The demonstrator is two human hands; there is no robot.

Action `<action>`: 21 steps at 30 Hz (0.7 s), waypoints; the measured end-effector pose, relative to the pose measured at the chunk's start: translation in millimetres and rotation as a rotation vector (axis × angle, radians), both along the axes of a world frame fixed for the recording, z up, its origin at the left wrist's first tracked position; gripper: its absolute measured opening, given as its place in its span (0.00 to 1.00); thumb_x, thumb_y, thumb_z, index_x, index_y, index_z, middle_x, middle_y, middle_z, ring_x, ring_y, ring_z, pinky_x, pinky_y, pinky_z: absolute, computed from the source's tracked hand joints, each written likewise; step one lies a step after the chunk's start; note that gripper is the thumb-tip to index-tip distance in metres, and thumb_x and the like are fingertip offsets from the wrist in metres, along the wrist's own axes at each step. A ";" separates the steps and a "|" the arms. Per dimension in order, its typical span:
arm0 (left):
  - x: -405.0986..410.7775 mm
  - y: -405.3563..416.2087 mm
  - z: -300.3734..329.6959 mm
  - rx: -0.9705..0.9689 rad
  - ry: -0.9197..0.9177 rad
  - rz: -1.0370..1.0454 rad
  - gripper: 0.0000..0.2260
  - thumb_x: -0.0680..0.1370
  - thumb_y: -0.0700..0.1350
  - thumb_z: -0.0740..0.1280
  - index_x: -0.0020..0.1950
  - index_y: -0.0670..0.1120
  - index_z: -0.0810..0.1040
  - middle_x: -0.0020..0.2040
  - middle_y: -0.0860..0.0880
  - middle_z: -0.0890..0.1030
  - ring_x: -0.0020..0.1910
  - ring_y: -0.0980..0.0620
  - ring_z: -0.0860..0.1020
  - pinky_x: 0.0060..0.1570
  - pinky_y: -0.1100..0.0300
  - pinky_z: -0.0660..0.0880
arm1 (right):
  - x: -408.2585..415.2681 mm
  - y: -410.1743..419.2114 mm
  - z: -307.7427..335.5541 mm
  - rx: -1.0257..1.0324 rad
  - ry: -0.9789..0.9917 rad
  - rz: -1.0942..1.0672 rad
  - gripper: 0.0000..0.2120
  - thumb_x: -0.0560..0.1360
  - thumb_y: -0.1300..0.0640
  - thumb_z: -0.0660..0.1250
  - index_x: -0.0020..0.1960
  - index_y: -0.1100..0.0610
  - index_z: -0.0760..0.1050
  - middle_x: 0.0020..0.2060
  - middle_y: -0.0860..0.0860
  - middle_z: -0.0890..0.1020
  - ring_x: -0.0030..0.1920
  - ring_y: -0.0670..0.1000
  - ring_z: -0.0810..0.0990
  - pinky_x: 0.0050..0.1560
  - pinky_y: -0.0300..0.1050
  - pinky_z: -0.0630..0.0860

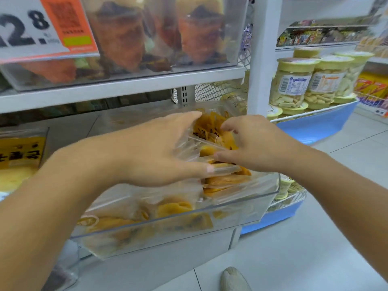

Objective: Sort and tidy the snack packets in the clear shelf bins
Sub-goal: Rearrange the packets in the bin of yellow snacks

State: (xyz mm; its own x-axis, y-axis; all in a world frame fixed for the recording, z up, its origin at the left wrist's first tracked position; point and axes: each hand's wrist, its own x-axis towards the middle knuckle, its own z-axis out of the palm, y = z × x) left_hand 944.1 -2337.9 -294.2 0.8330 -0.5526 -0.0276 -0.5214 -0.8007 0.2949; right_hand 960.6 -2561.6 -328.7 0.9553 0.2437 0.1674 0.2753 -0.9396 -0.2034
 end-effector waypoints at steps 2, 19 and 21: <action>16.2 -27.3 -2.9 -0.061 -0.110 0.084 0.34 0.71 0.67 0.58 0.73 0.53 0.67 0.72 0.54 0.70 0.72 0.51 0.68 0.71 0.52 0.65 | 13.0 2.9 -0.3 -0.021 -0.026 0.044 0.23 0.68 0.37 0.73 0.52 0.54 0.74 0.44 0.49 0.79 0.48 0.55 0.78 0.45 0.50 0.75; 79.7 -24.0 -51.6 0.163 -0.136 0.423 0.39 0.74 0.63 0.63 0.81 0.61 0.47 0.82 0.58 0.42 0.81 0.51 0.44 0.79 0.47 0.46 | 131.0 30.4 8.9 -0.326 0.303 0.000 0.62 0.57 0.24 0.72 0.80 0.53 0.55 0.77 0.55 0.62 0.75 0.58 0.64 0.71 0.55 0.68; 81.8 -24.5 -51.6 0.155 -0.162 0.436 0.40 0.73 0.64 0.64 0.80 0.59 0.49 0.82 0.57 0.44 0.81 0.50 0.46 0.78 0.43 0.46 | 124.5 30.0 6.6 -0.381 0.302 0.028 0.56 0.62 0.23 0.69 0.78 0.56 0.61 0.76 0.56 0.65 0.73 0.59 0.66 0.71 0.55 0.68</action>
State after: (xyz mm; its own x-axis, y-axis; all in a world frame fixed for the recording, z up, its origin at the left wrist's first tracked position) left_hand 1025.9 -2362.4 -345.8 0.9863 -0.1506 0.0675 -0.1568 -0.9828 0.0977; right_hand 1085.0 -2531.5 -322.1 0.9394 0.2603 -0.2229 0.2836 -0.9557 0.0791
